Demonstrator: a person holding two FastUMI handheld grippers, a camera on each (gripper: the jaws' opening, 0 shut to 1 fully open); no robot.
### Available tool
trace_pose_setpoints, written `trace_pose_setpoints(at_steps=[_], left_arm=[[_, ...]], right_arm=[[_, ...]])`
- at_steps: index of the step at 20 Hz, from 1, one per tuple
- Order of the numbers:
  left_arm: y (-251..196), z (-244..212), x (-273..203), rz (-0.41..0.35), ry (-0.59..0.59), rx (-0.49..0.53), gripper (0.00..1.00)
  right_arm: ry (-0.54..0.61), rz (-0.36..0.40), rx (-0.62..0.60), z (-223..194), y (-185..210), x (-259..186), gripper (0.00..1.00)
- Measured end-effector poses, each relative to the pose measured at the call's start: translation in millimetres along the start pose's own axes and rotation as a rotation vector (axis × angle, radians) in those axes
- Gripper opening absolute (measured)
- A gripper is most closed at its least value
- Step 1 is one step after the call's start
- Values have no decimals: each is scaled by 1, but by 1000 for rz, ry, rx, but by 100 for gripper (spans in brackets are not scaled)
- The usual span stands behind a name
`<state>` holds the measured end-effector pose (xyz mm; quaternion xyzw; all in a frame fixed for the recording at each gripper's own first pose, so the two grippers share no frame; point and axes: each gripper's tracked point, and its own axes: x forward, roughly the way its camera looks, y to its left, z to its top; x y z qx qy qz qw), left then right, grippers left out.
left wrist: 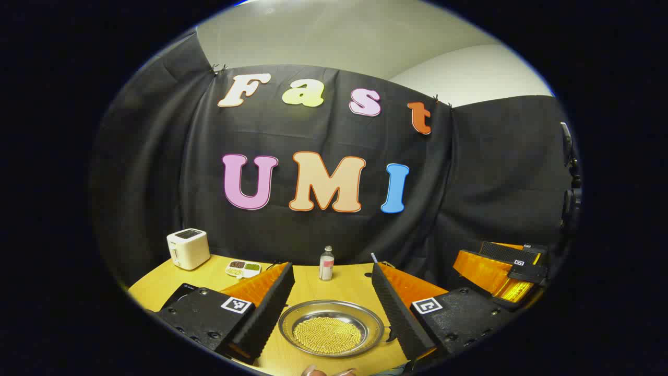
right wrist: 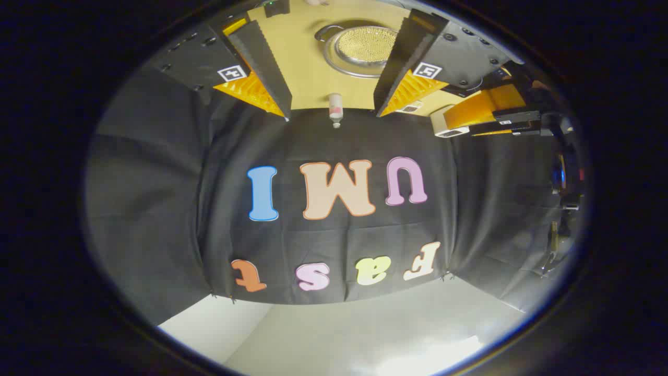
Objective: First push the handle of the pot to place it horizontally, then grasp the pot with both hands and set it on the induction cooktop.
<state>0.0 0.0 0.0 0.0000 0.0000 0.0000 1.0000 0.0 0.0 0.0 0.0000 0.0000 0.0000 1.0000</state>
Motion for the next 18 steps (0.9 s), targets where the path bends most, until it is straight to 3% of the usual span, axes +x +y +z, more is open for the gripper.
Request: trace_pose_setpoints(at_steps=[1, 2, 6, 8, 18], left_arm=[[0, 0, -1, 4, 3, 1, 96], [-1, -2, -1, 6, 6, 2, 96], [-1, -11, -3, 15, 32, -13, 96], [-1, -10, -2, 19, 33, -12, 93], [-2, -16, 3, 10, 44, 5, 96]], right_arm=[[3, 15, -5, -1, 4, 2, 99], [5, 27, -12, -1, 7, 3, 94], [7, 71, -29, -4, 15, 8, 94], [11, 73, -31, -5, 14, 11, 94], [23, 44, -17, -10, 5, 16, 93]])
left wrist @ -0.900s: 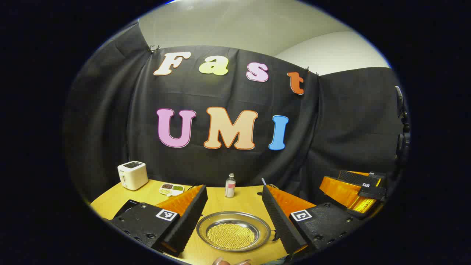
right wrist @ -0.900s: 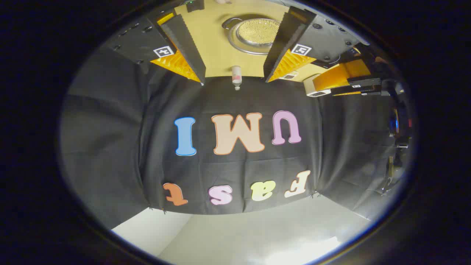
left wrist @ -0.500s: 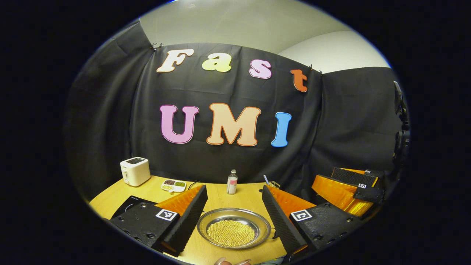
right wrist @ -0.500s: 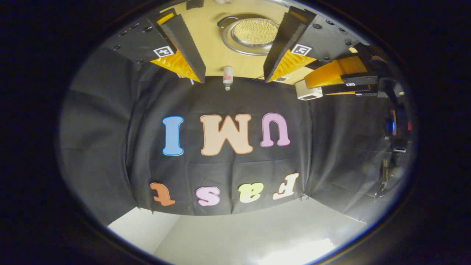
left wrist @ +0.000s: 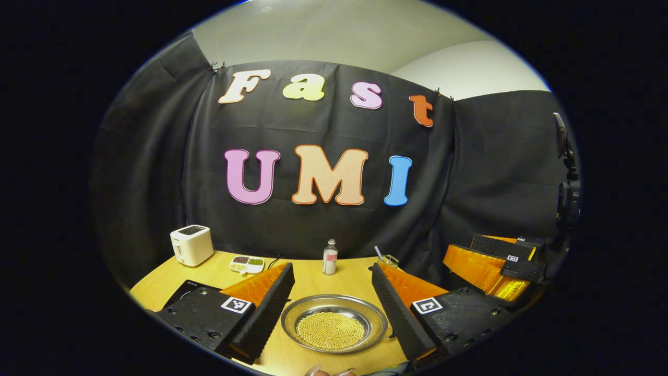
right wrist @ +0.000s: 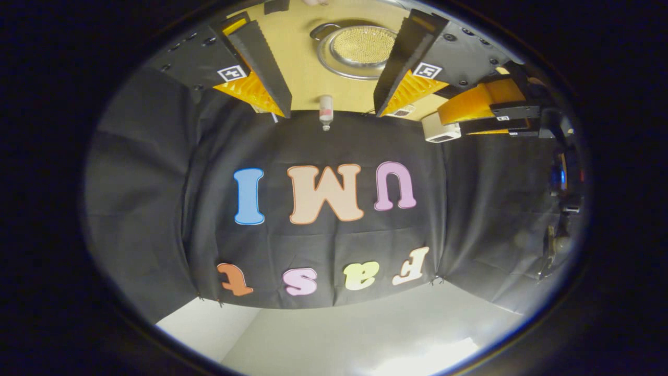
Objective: First push the handle of the pot to place it horizontally, then grasp the pot with both hands and set it on the induction cooktop.
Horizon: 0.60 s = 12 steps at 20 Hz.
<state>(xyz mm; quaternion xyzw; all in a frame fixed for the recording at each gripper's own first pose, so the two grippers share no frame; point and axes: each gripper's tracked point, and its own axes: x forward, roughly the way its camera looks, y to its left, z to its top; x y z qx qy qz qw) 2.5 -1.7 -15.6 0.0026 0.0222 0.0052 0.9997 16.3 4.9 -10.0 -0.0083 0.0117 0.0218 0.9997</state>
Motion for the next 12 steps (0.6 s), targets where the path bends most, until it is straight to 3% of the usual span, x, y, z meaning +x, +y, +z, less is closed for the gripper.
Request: trace_pose_setpoints(at_steps=[1, 12], left_arm=[[1, -1, 0, 0, 5, -2, 93], [0, -9, 2, -4, 24, -17, 96]], right_arm=[[4, -4, 0, -2, -1, 0, 93], [26, -7, -3, -9, 0, -1, 94]])
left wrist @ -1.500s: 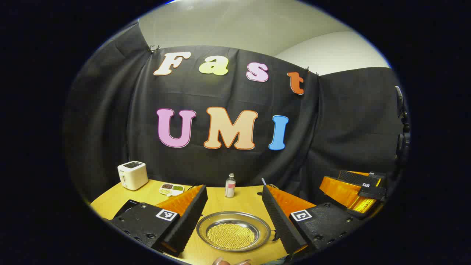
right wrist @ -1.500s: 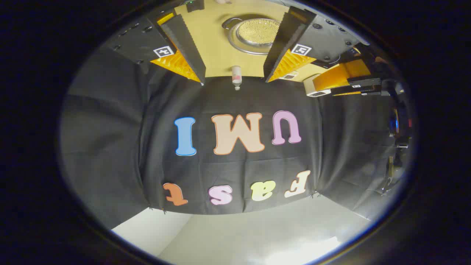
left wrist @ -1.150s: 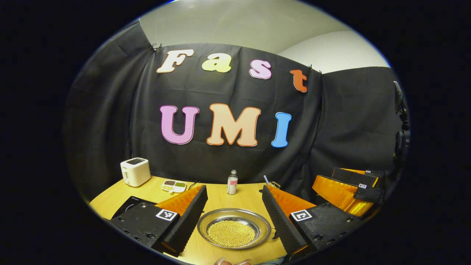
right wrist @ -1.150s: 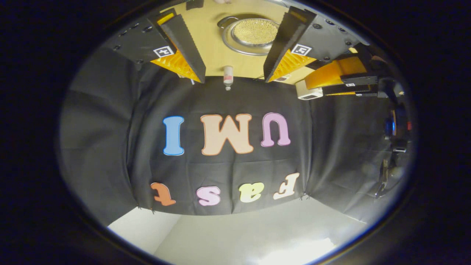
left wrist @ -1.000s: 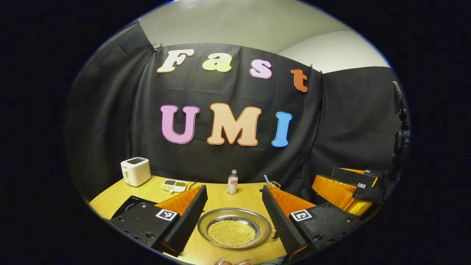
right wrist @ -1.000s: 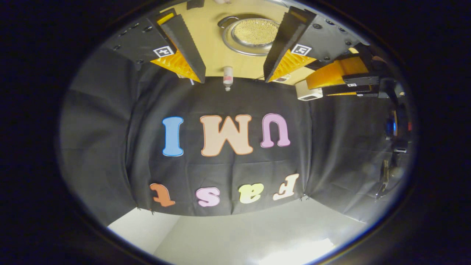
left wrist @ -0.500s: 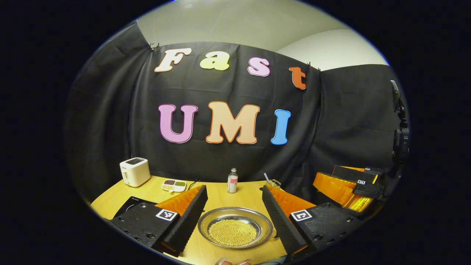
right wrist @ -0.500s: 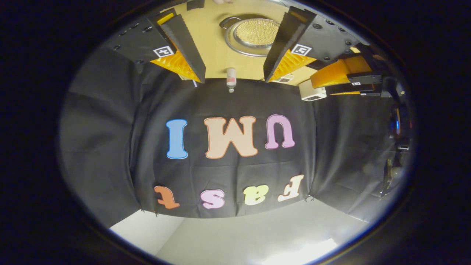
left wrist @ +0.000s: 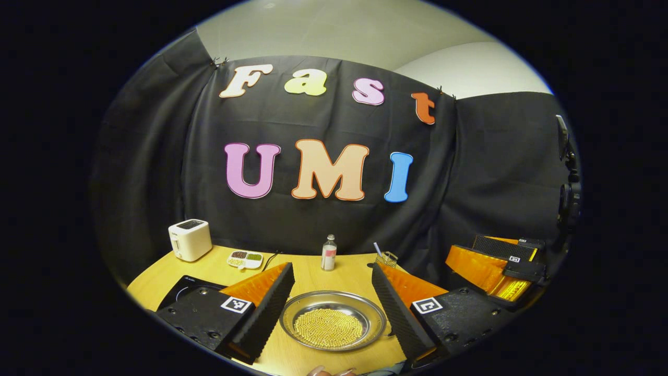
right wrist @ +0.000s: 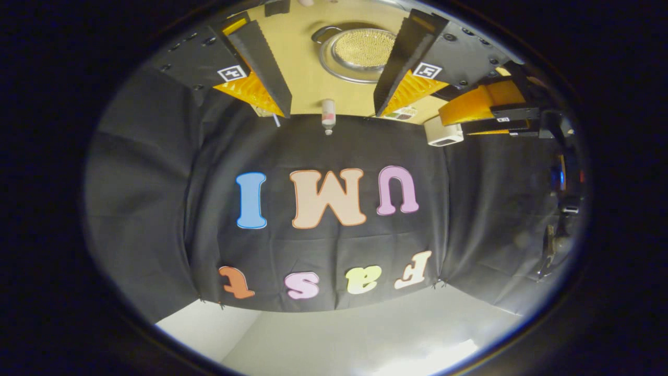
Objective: First push the handle of the pot to place it horizontally, then grasp the pot with both hands and set it on the induction cooktop.
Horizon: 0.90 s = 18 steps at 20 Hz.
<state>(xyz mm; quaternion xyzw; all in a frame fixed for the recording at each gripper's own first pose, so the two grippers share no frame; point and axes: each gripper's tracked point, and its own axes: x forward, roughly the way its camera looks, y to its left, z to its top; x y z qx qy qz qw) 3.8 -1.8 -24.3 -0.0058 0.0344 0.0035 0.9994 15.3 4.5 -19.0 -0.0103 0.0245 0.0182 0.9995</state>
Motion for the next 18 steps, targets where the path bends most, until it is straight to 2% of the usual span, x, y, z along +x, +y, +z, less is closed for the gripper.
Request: trace_pose_setpoints(at_steps=[7, 8, 9, 10, 11, 13, 14, 15, 18], left_arm=[[-2, -5, 3, 1, 14, -6, 96], [-2, -5, 2, 4, 18, -5, 96], [-1, -7, 3, 8, 21, -6, 96], [-1, -7, 3, 11, 22, -9, 99], [-3, -5, 3, 10, 17, -18, 96], [-6, -5, 3, 10, 14, -35, 96], [-7, -6, 3, 14, 16, -35, 93], [-7, -7, 3, 18, 19, -33, 96], [-13, -8, 2, 18, 22, -43, 96]], right_arm=[[22, 10, 15, -7, -2, 5, 93], [27, 4, 9, -9, -6, 5, 84], [32, 5, 5, -12, -6, 6, 80], [39, 9, 7, -14, -6, 6, 80], [41, 11, 10, -16, -7, 6, 80], [43, 13, 11, -15, -11, 7, 55], [45, 13, 10, -16, -13, 5, 52], [47, 18, 11, -16, -14, 5, 52], [59, 23, 6, -21, -18, 5, 52]])
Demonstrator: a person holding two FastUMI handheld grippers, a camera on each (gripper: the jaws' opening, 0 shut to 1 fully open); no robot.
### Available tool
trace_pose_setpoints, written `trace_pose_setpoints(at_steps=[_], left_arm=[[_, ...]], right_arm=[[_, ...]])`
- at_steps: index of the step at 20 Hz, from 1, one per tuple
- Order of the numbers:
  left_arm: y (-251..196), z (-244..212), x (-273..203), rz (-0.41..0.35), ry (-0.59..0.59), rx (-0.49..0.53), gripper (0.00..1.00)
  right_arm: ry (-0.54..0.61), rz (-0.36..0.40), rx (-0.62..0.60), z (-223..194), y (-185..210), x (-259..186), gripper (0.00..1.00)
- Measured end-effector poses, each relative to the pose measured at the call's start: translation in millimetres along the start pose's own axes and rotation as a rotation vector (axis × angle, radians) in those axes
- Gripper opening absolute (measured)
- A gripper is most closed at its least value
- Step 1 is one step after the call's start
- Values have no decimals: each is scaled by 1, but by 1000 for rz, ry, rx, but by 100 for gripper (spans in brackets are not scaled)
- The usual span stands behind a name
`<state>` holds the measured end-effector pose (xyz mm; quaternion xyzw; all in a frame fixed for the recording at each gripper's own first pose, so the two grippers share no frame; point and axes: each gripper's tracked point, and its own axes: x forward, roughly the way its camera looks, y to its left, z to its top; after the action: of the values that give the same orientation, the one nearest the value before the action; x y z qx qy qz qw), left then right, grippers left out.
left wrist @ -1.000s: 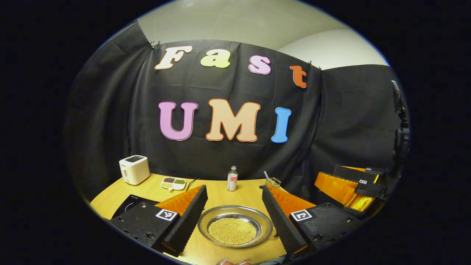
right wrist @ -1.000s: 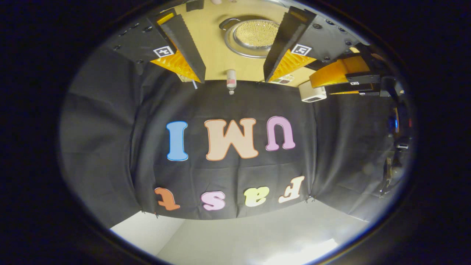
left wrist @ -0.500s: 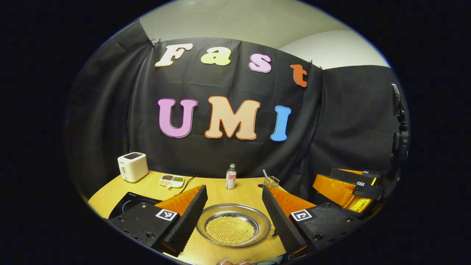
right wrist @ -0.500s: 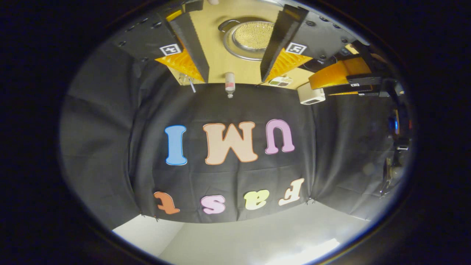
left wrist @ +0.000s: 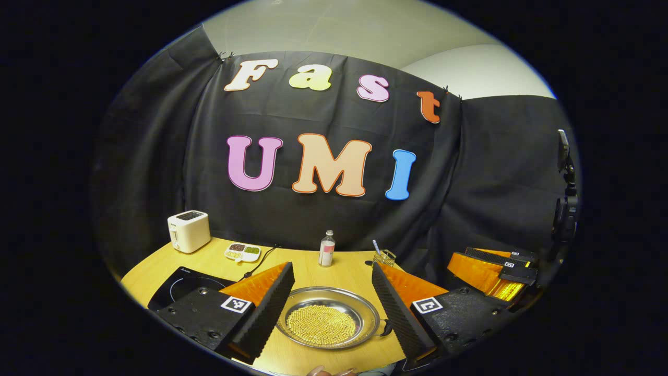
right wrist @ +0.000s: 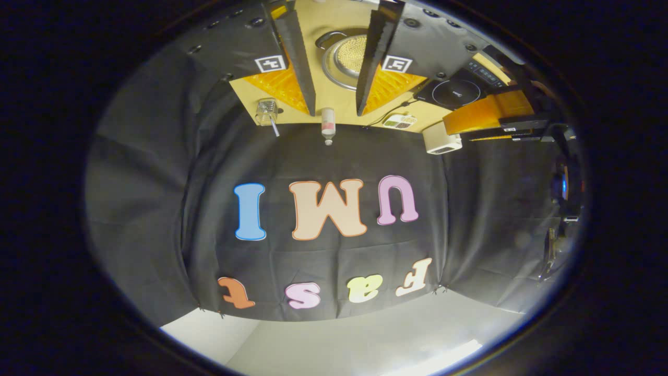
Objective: First push the handle of the pot to place it horizontally, then grasp the pot with both hands and set it on the induction cooktop.
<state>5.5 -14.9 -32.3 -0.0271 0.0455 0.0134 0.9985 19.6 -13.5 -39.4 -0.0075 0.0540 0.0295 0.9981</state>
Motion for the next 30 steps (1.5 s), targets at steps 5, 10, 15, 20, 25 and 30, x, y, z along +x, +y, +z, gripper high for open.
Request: trace_pose_setpoints(at_steps=[5, 10, 15, 20, 25, 30], left_arm=[[-2, -1, -1, 18, 2, 10, 96], [-1, -3, -5, 59, 6, 17, 96], [-2, -8, -11, 122, 1, 8, 93], [6, -11, -11, 174, -7, 49, 96], [12, -11, 15, 86, -50, 29, 96], [40, -23, 51, 41, -24, 5, 93]], right_arm=[[6, -1, -10, -3, -8, -2, 12], [40, 29, -13, -11, -15, -3, 2], [79, 92, -6, -20, -16, -13, 2], [168, 148, -1, -52, -13, -15, 0], [254, 125, -2, -86, -4, 11, 2], [412, 88, 51, -153, 14, 33, 2]])
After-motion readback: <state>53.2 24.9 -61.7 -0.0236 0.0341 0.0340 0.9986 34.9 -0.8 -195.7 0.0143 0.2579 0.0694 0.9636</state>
